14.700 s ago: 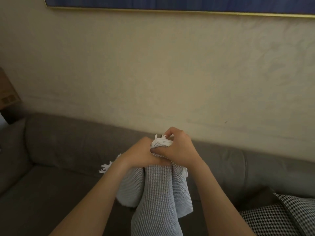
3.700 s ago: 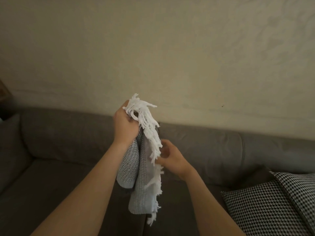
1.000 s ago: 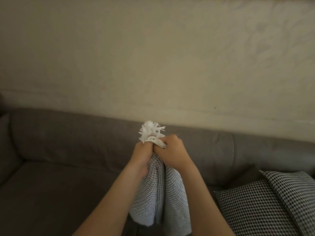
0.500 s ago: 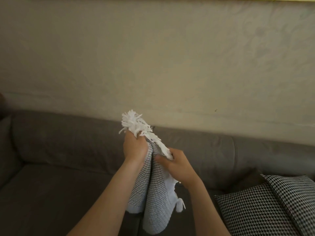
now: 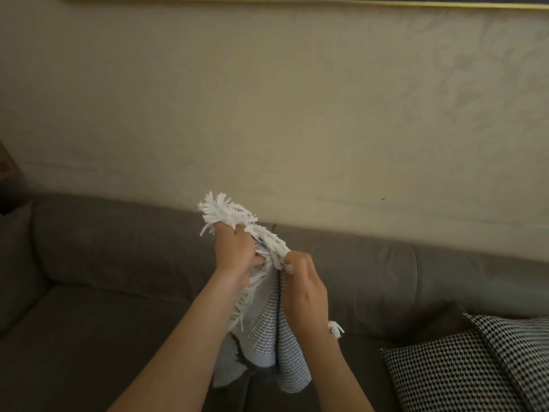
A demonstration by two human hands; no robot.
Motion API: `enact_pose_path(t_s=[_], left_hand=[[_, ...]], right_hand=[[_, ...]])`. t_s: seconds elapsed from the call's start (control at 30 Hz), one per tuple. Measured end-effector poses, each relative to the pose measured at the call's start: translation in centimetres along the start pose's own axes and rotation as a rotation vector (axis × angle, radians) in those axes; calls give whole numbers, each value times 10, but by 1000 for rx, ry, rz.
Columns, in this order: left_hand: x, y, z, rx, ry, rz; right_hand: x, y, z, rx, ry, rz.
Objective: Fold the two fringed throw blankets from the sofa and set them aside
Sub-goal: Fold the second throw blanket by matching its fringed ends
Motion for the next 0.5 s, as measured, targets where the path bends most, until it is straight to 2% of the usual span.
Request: enact_pose_path(t_s=[0.03, 0.1, 0.17, 0.27, 0.4, 0.5], left_hand=[[-1, -1, -2, -21, 39, -76], [-5, -4, -6, -57, 102, -183], [-7, -9, -10, -60, 161, -289], [-10, -15, -20, -47, 234, -423], [-6, -20, -21, 4, 264, -363], [-6, -19, -23, 35, 275, -321]], right_hand=[[-2, -5, -2, 9, 63, -66], [-1, -12, -2, -36, 57, -61], [3, -18, -1, -67, -60, 22], [13, -26, 0, -107, -196, -10], [10, -33, 13, -238, -424, -14], [7, -29, 23, -199, -539, -100]])
Point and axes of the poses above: each hand's wrist, its own z-axis towards the middle knuckle, its own y-axis out of the back of the hand, x = y × z, the point moved 1 cm from there along z, towards the middle knuckle, and after that the axes turned 14 degrees about z, right-handed, at the moved point
